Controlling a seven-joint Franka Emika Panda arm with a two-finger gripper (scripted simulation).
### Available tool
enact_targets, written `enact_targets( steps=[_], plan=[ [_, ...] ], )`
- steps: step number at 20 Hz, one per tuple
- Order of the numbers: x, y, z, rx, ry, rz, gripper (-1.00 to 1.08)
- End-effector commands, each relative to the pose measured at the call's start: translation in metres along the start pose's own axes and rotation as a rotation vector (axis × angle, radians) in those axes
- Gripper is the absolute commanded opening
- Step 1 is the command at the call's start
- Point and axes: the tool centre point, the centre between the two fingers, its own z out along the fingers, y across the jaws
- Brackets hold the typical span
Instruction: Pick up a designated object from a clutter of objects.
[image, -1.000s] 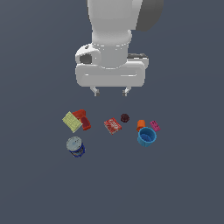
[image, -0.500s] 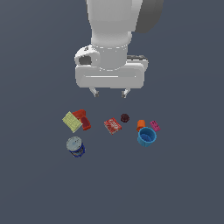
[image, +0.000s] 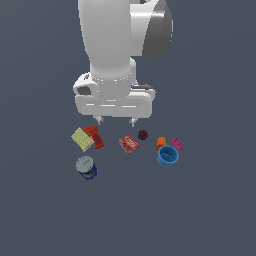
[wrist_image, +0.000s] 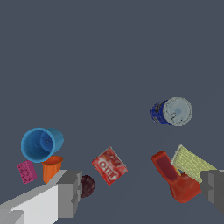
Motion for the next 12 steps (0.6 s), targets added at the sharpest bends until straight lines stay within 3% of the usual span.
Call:
enact_targets(
  steps=[1, 12],
  plan=[
    [0.009, 0.012, 0.016, 0.002, -0.007, 0.024, 1.00],
    [0.043, 0.088, 0.112, -0.001, -0.038, 0.156, 1.00]
  ],
)
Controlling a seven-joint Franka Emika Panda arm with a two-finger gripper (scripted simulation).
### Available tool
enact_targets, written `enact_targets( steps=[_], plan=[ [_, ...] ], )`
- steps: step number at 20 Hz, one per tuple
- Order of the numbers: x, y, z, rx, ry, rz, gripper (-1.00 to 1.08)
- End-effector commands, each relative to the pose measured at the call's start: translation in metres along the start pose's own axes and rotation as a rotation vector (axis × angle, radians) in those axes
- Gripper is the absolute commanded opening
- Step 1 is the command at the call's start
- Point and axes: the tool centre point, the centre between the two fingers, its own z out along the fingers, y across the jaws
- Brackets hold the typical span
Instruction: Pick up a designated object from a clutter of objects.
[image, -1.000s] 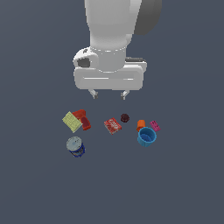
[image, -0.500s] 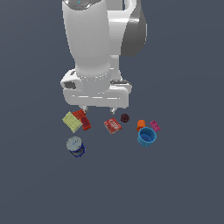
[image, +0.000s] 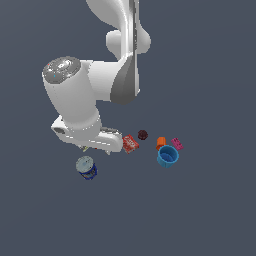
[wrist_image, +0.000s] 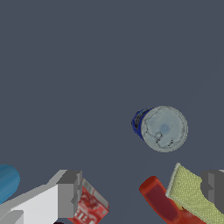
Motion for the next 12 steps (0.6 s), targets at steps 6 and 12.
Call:
enact_targets(
  steps=[6, 12],
  plan=[
    [0.016, 0.040, 0.053, -0.011, -0.014, 0.065, 1.00],
    [0.020, 0.057, 0.074, -0.018, -0.019, 0.090, 1.00]
  ],
)
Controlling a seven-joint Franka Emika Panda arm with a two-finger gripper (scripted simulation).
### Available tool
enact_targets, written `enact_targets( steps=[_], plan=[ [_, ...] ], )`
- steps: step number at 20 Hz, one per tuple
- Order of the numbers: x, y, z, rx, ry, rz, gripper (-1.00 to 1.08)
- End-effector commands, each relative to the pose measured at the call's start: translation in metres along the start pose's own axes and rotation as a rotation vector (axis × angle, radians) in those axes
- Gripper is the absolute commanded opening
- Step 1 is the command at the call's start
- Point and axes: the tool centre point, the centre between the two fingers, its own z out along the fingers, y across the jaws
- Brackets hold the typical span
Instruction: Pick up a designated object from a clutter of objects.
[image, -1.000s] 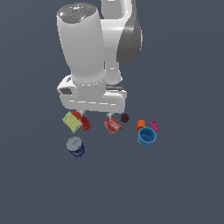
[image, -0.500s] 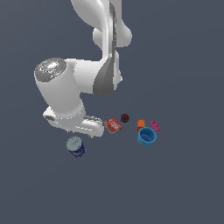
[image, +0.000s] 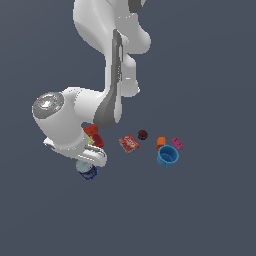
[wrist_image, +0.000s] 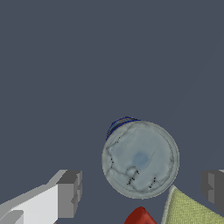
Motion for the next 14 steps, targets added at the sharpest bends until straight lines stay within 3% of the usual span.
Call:
enact_targets(
  steps=[1, 8, 14],
  plan=[
    [0.002, 0.004, 0.006, -0.002, 0.000, 0.007, 1.00],
    [0.002, 0.006, 0.011, -0.002, -0.002, 0.008, 1.00],
    [0.001, 0.006, 0.041, -0.002, -0.001, 0.009, 1.00]
  ],
)
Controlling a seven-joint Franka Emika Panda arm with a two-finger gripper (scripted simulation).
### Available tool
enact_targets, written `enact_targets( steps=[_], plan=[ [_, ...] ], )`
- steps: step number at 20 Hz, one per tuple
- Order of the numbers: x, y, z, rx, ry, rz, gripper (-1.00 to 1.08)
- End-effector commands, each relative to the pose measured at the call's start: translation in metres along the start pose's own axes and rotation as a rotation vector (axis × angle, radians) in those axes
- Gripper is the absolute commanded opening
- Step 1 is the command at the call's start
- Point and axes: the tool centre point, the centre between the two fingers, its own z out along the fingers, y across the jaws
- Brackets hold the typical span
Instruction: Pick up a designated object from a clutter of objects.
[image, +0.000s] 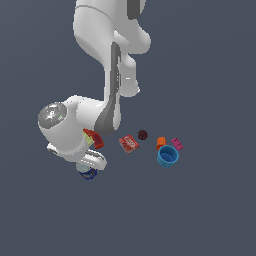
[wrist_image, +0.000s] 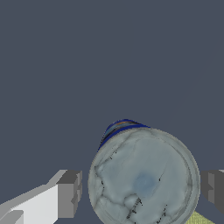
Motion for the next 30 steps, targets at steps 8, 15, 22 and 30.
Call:
enact_targets(
  steps=[8, 15, 22, 30],
  plan=[
    [0.001, 0.000, 0.027, 0.000, -0.001, 0.001, 1.00],
    [0.001, 0.000, 0.027, 0.000, -0.001, 0.001, -1.00],
    [-0.001, 0.001, 0.025, 0.000, -0.002, 0.000, -1.00],
    [-0.013, 0.005, 0.003, 0.000, -0.002, 0.001, -1.00]
  ],
)
